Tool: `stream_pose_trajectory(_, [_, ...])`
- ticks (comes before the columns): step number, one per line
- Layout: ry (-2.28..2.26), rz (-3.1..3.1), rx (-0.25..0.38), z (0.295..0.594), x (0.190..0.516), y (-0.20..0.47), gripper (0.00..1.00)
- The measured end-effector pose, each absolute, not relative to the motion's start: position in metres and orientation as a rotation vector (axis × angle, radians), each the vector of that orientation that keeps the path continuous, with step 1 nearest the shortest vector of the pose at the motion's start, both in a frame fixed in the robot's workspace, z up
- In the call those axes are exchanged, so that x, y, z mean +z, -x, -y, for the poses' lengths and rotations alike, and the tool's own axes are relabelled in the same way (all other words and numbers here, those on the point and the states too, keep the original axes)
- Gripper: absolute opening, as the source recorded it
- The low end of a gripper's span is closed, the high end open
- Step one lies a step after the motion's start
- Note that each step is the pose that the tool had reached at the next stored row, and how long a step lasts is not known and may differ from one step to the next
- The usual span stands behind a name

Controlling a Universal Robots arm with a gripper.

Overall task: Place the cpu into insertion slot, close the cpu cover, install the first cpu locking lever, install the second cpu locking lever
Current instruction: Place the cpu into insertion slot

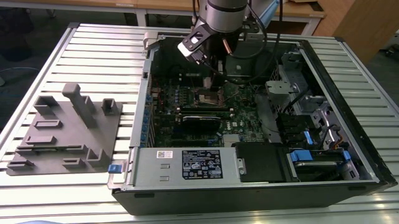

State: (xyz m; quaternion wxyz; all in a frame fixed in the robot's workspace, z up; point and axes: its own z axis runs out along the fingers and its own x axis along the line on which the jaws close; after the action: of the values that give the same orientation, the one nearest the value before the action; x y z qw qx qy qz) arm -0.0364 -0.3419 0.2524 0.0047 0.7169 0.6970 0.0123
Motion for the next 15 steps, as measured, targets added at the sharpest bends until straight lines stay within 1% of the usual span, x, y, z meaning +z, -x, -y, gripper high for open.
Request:
stream_pose_trajectory(8, [-2.197,-2.233,0.039,0.339,0.246,0.038,0.54])
stream_pose_trajectory(15, [-2.191,-2.238,0.039,0.339,0.234,0.038,0.54])
